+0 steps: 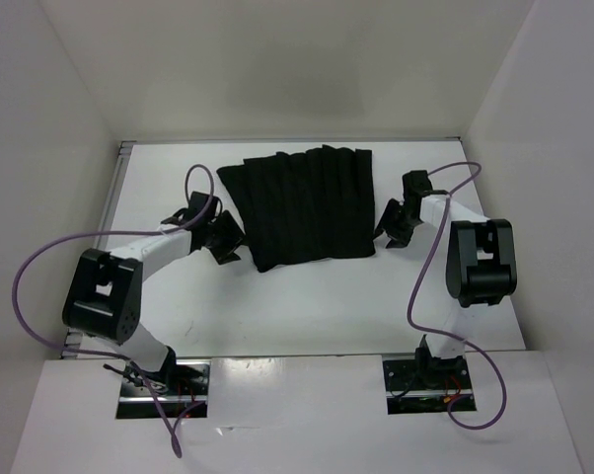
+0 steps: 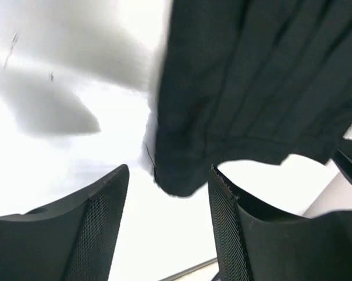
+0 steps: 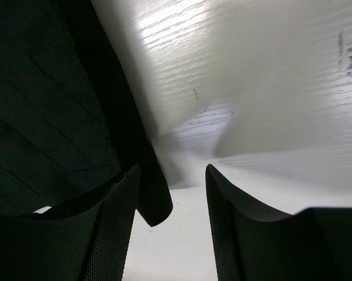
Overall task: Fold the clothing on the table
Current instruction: Flatten the skirt out, then fold the skirt
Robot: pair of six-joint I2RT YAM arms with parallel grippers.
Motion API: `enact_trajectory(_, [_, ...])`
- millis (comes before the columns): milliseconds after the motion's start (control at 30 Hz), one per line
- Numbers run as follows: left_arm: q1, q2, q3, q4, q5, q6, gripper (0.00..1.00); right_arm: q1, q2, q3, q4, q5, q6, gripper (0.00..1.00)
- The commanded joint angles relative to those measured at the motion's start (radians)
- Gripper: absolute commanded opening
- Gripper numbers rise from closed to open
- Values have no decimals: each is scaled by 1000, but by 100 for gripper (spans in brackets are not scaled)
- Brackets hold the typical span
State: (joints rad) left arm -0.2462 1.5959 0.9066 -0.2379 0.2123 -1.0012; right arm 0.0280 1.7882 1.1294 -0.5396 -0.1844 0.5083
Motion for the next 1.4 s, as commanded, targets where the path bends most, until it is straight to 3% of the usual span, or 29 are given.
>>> enact_trajectory(0, [4,-85,-41,-26,-14,-19,64,36,-47,-19,35,-29,4,54])
enact_trajectory(133, [4,-103,-90,-15,-5,-39,64,46,-38,-19,44,-40,4,54])
enact_trajectory(300, [-24,-15,-110,38,6,-39,61,46,-76,-28,55,-49,4,54])
enact_trajectory(667, [-33,176,4,91,-4,-28,56,46,-170,-37,35,-58,4,54])
enact_trajectory(733, [-33,196,5,91,5,-19,51,46,-170,-37,35,-38,4,54])
enact_trajectory(867, [-42,205,-6,112,18,-19,21,46,-179,-46,26,-29,4,54])
enact_trajectory(900, [-42,205,-18,112,27,-19,9,46,-170,-46,26,-29,-5,54])
enact_trajectory(967, [-42,214,-28,123,27,-19,0,46,-144,-46,26,-29,-5,54])
enact_trajectory(1367, [-42,139,-18,95,25,-1,0,66,11,-28,17,46,-5,51])
